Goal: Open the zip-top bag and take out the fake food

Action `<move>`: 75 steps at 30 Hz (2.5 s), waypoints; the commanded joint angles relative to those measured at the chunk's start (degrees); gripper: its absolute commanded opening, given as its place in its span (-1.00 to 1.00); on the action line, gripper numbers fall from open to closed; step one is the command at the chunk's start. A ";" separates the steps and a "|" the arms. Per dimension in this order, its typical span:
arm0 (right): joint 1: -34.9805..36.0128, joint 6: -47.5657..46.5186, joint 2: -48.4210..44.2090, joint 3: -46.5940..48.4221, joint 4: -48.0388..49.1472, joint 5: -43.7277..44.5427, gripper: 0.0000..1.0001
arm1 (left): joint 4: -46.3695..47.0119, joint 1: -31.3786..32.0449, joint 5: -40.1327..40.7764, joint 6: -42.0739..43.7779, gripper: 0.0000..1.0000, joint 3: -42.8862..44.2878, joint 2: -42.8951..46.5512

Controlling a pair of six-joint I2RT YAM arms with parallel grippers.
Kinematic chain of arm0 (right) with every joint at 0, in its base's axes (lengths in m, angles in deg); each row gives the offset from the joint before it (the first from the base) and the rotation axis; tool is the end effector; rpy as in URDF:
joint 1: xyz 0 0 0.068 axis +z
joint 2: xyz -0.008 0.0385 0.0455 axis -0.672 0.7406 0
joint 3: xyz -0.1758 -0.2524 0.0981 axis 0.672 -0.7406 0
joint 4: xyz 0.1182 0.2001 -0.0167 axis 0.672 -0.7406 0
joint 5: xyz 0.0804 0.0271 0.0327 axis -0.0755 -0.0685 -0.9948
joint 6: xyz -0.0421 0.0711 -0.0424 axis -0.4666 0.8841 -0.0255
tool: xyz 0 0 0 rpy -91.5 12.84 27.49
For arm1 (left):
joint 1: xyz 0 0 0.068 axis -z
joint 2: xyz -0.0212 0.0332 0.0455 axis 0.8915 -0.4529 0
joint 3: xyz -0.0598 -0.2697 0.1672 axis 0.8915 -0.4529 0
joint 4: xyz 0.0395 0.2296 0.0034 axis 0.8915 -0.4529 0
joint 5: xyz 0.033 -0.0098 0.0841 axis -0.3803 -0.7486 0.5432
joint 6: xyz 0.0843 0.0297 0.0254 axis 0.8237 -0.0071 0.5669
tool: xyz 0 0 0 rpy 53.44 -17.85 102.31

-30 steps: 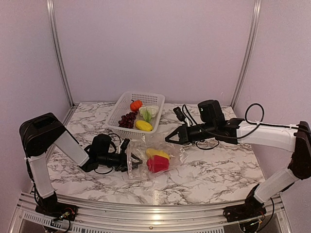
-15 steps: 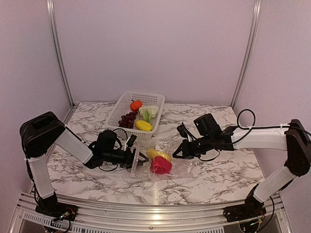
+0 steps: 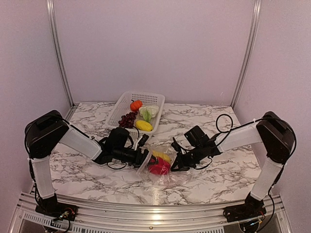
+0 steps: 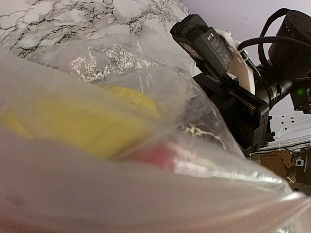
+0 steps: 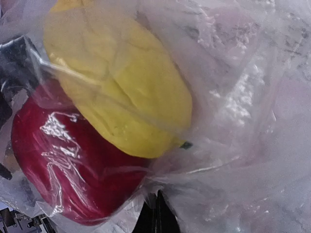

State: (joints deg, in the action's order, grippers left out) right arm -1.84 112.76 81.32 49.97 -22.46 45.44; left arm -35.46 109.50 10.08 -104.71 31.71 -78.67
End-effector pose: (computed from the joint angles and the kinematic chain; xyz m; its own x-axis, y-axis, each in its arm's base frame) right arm 0.2216 0.2434 0.1686 -0.9457 -0.2375 -0.2217 -0.3248 0.7080 0.6271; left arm 0.2476 -0.3340 0.1883 -0.8539 0.1328 -0.5031 0.5175 0.3172 -0.7947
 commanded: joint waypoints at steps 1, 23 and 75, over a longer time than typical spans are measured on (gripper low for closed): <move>1.44 -1.21 3.00 4.42 3.22 -2.80 -1.00 | -7.83 0.92 0.39 2.60 0.46 2.56 -2.81; 0.87 0.61 -2.46 -0.51 5.46 -1.66 -1.00 | -17.02 -0.93 3.13 8.57 -0.49 -3.92 10.21; -5.40 2.73 -9.48 -7.10 5.80 0.74 -1.00 | -44.99 -22.04 16.90 19.93 -0.55 38.47 -3.09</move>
State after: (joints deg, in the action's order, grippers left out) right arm -6.58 115.79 72.82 41.64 -15.46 44.79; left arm -77.18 87.73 25.35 -85.93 68.64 -78.25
